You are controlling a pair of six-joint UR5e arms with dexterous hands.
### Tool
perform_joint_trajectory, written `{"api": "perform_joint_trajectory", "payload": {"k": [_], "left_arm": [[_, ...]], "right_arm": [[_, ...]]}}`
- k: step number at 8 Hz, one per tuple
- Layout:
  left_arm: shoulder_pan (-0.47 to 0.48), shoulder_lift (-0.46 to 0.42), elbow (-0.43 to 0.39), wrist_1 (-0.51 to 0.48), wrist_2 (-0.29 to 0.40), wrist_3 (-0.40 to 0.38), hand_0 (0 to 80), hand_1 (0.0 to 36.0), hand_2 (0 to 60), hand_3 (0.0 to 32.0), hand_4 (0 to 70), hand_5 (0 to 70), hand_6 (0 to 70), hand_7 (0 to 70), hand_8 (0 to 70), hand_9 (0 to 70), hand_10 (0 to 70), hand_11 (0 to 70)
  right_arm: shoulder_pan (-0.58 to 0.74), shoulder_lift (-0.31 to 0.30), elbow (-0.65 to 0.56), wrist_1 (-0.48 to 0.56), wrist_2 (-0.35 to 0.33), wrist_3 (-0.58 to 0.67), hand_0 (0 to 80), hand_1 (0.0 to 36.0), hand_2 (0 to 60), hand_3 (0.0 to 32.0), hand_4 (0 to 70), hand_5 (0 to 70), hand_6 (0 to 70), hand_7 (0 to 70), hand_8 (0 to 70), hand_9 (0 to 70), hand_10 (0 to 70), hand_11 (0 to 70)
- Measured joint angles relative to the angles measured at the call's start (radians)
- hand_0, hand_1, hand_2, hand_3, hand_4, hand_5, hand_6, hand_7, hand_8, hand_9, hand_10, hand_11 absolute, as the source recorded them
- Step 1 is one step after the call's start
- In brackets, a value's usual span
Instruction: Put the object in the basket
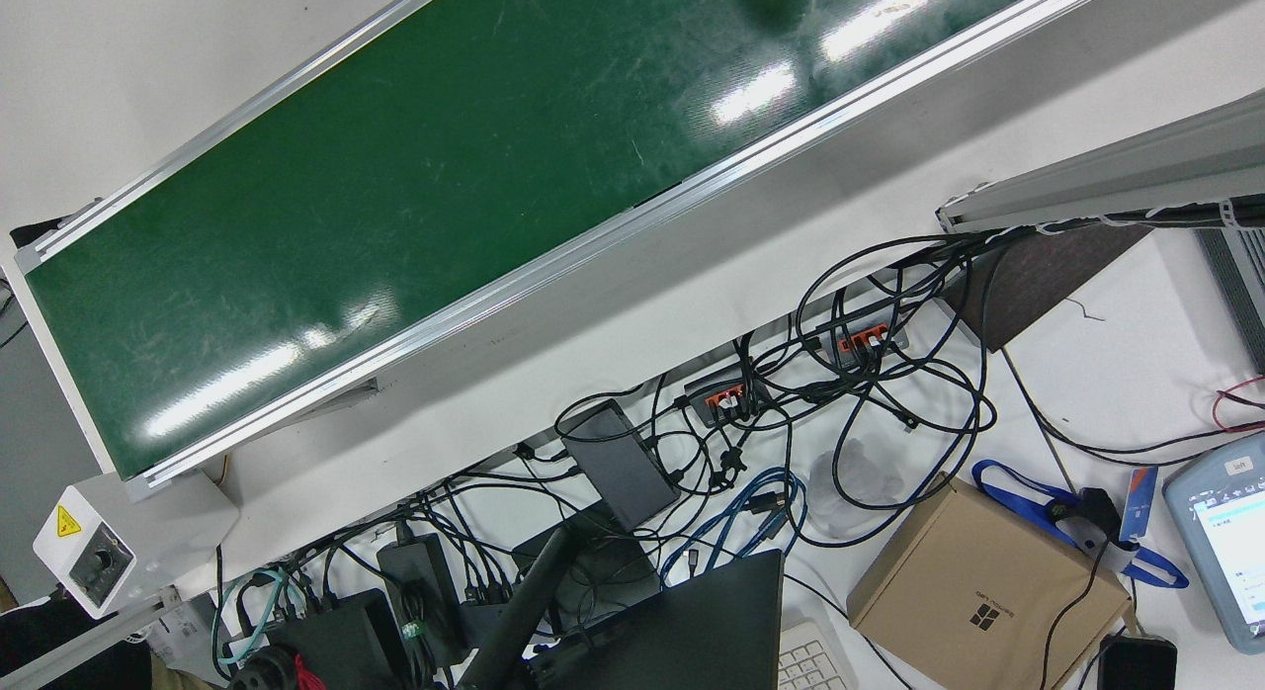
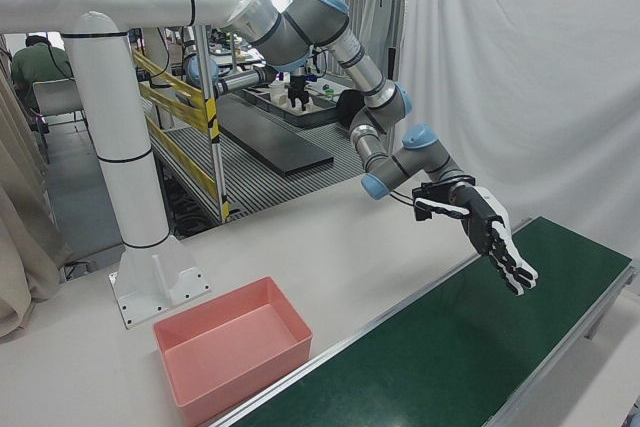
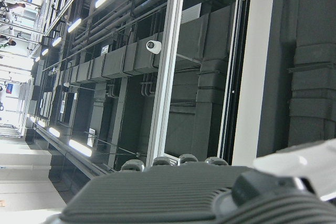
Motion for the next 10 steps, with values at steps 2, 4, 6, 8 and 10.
{"api": "perform_joint_trajectory", "payload": {"k": [2,4,6,8,10], "left_arm": [[0.000,-0.002,-0.001,0.000,0.000,0.000,48.4,1.0,0.0,0.0,8.4,6.5,0.0,0.0,0.0,0.0,2.5,4.5],[0.000,-0.002,-0.012,0.004,0.000,-0.002,48.2,0.7,0.0,0.0,8.2,7.0,0.0,0.0,0.0,0.0,2.8,4.9],[0.002,0.000,-0.016,0.007,-0.001,-0.001,48.7,1.4,0.0,0.0,10.0,6.9,0.0,0.0,1.0,0.2,3.3,5.6],[0.034,-0.002,-0.015,0.012,-0.028,0.002,48.6,0.9,0.0,0.2,10.2,6.1,0.0,0.0,0.9,0.1,3.2,5.4],[0.114,-0.006,-0.015,0.031,-0.086,0.006,47.8,0.0,0.0,0.8,9.9,5.7,0.0,0.0,0.7,0.0,3.5,5.8]], "right_arm": [[0.000,0.000,0.000,0.000,0.000,0.000,0.0,0.0,0.0,0.0,0.0,0.0,0.0,0.0,0.0,0.0,0.0,0.0],[0.000,0.000,0.000,0.000,0.000,0.000,0.0,0.0,0.0,0.0,0.0,0.0,0.0,0.0,0.0,0.0,0.0,0.0],[0.001,0.000,0.000,0.000,0.000,0.000,0.0,0.0,0.0,0.0,0.0,0.0,0.0,0.0,0.0,0.0,0.0,0.0],[0.000,0.000,0.000,0.000,0.000,0.000,0.0,0.0,0.0,0.0,0.0,0.0,0.0,0.0,0.0,0.0,0.0,0.0],[0.000,0.000,0.000,0.000,0.000,0.000,0.0,0.0,0.0,0.0,0.0,0.0,0.0,0.0,0.0,0.0,0.0,0.0]]}}
